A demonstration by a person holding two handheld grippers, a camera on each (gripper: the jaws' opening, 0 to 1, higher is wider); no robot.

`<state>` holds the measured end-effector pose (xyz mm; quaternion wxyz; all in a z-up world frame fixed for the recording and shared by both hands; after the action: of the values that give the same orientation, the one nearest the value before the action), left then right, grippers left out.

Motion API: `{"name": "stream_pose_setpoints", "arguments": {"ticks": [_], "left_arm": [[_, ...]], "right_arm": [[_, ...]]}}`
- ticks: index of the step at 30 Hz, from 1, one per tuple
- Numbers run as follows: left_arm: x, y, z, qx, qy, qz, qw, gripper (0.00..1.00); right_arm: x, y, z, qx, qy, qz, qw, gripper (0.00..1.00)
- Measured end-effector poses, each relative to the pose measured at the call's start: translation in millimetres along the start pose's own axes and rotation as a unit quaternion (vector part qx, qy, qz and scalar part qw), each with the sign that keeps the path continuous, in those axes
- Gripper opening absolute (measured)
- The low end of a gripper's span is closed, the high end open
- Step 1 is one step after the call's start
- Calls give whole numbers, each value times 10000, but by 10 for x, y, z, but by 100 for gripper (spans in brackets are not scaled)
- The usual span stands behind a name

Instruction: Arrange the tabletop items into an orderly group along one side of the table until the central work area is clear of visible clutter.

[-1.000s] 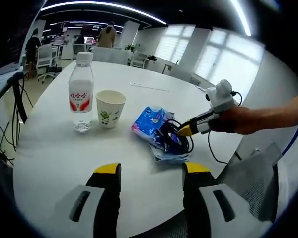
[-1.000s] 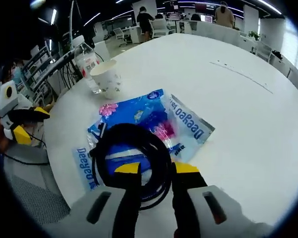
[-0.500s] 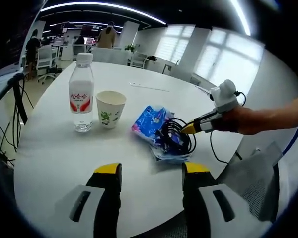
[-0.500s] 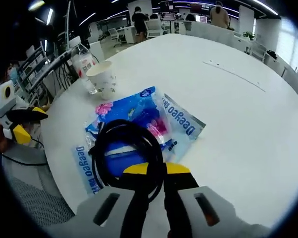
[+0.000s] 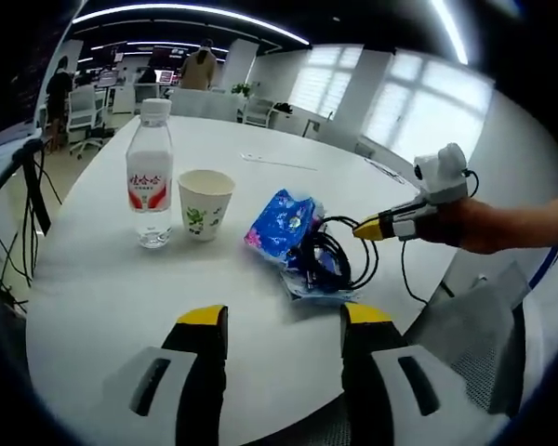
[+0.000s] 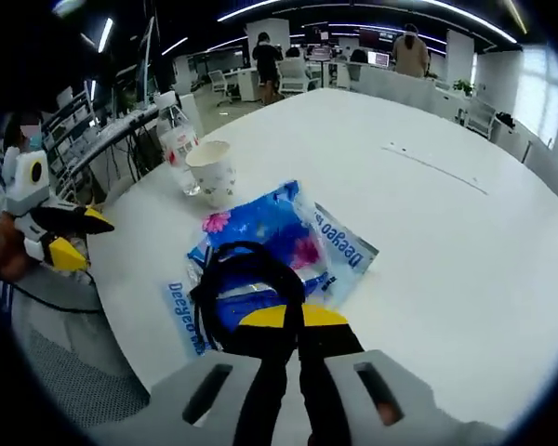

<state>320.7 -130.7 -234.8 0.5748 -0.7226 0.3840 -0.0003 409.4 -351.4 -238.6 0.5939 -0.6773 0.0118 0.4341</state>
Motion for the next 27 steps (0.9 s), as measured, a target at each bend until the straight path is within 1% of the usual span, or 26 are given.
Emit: {"name": "stream_pose_setpoints", "arguments": {"ticks": [2, 6, 11, 22, 27], "left_arm": [[2, 3, -2, 5, 6, 10, 10000, 48], [6, 4, -2, -4, 13, 11, 10000, 48], [9, 7, -5, -5, 17, 22, 10000, 48], [12, 2, -1, -18, 3, 4, 10000, 48], [7, -2, -8, -14, 5, -6, 10000, 48]], "right_arm": [[-21, -30, 5, -161, -4, 34, 9999, 0], [-43, -72, -2, -136, -36, -40, 9999, 0], [-109, -138, 33, -240, -62, -111, 9996, 0], [-333, -301, 127, -312, -72, -380, 9988, 0], [-452, -339, 82, -282, 14, -473, 9985, 0]]}}
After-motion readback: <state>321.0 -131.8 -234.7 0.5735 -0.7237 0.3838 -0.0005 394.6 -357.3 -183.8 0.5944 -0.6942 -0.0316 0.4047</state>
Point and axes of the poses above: the point that each gripper's makers call its tool centre point, and the gripper's own axes: x roughly forward along the fingers, z roughly to its left, y roughly out of its underside, the point moved 4 cm from there along -x, roughly backward along the fingers, and after that the axes turned 6 degrees about -z, right-handed, at the moved point
